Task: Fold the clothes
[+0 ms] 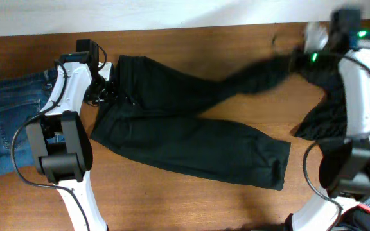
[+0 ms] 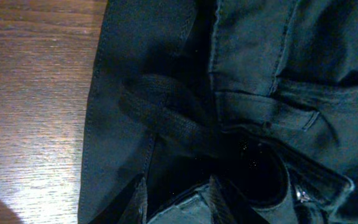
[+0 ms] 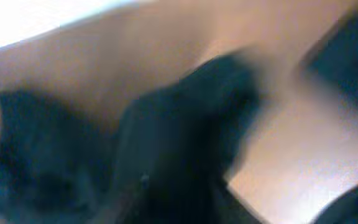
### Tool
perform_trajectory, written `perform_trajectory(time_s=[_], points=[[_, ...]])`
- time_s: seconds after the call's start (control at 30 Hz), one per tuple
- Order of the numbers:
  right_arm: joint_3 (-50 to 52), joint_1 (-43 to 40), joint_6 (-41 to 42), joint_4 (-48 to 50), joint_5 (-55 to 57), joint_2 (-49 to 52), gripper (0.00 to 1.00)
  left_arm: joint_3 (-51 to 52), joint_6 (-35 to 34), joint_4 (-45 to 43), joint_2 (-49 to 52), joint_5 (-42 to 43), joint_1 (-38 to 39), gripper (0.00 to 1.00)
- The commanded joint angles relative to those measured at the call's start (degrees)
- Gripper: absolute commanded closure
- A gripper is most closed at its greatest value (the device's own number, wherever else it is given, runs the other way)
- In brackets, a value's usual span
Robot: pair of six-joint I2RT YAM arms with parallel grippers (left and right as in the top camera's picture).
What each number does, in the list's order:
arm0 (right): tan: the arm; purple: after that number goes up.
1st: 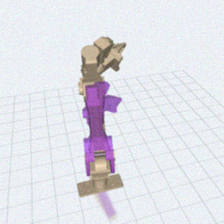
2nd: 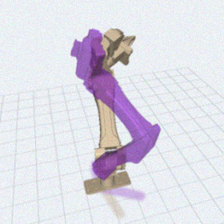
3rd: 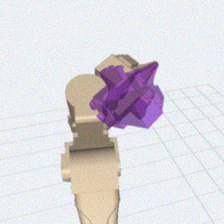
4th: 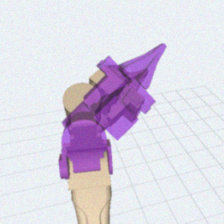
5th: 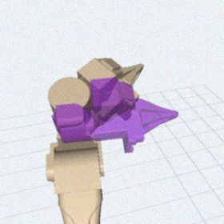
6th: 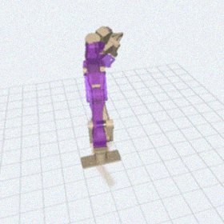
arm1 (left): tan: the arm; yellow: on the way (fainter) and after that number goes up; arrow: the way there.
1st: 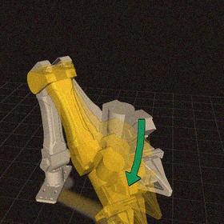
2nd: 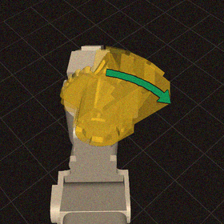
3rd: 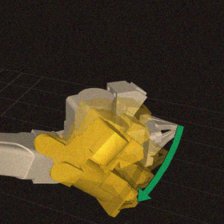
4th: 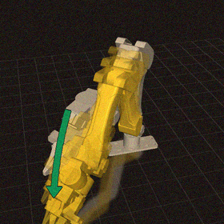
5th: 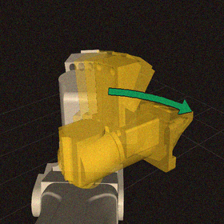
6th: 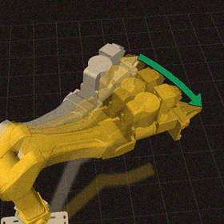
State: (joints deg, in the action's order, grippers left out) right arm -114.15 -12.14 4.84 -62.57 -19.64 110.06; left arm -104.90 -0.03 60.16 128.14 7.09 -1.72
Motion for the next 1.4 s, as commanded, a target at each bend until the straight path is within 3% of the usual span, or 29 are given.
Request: perform_trajectory(time_s=[0.0,0.07,0.13,0.2,0.37,0.47,0.67,0.87,1.23,1.37], points=[[-0.39,-0.31,22.82,-2.56,21.49,0.24,0.61,-0.57,0.92,0.57,-1.42,0.66,0.20,0.67],[-0.24,-0.13,22.60,-8.37,19.30,2.43,0.53,-0.57,0.92,1.18,-1.42,0.61,0.17,0.67],[-0.22,0.33,22.10,-13.86,19.34,4.81,0.53,-0.57,0.92,1.40,-1.42,0.63,0.17,0.67],[-0.22,0.72,19.98,-16.94,19.34,6.71,0.59,-0.57,1.49,1.27,-1.42,0.63,0.17,0.67],[-0.17,1.53,13.70,-17.40,19.23,8.76,0.58,-0.57,2.27,1.16,-1.42,0.63,0.17,0.67],[-0.17,1.64,8.48,-13.49,19.23,9.14,0.48,-0.57,2.25,1.14,-1.42,0.63,0.17,0.67],[-0.15,1.62,-10.43,-1.81,18.34,12.17,0.45,-0.57,2.25,1.16,-1.42,0.63,0.17,0.67],[-0.13,1.46,-27.10,6.38,8.59,18.91,0.43,-0.57,2.23,1.16,-1.42,0.63,0.17,0.67],[-0.13,1.36,-28.63,20.00,1.51,25.09,0.24,-0.57,2.21,1.42,-1.42,0.63,0.20,0.67],[-0.13,1.29,-31.71,21.11,-3.15,26.25,0.22,-0.57,2.21,1.40,-1.42,0.66,0.20,0.67]])
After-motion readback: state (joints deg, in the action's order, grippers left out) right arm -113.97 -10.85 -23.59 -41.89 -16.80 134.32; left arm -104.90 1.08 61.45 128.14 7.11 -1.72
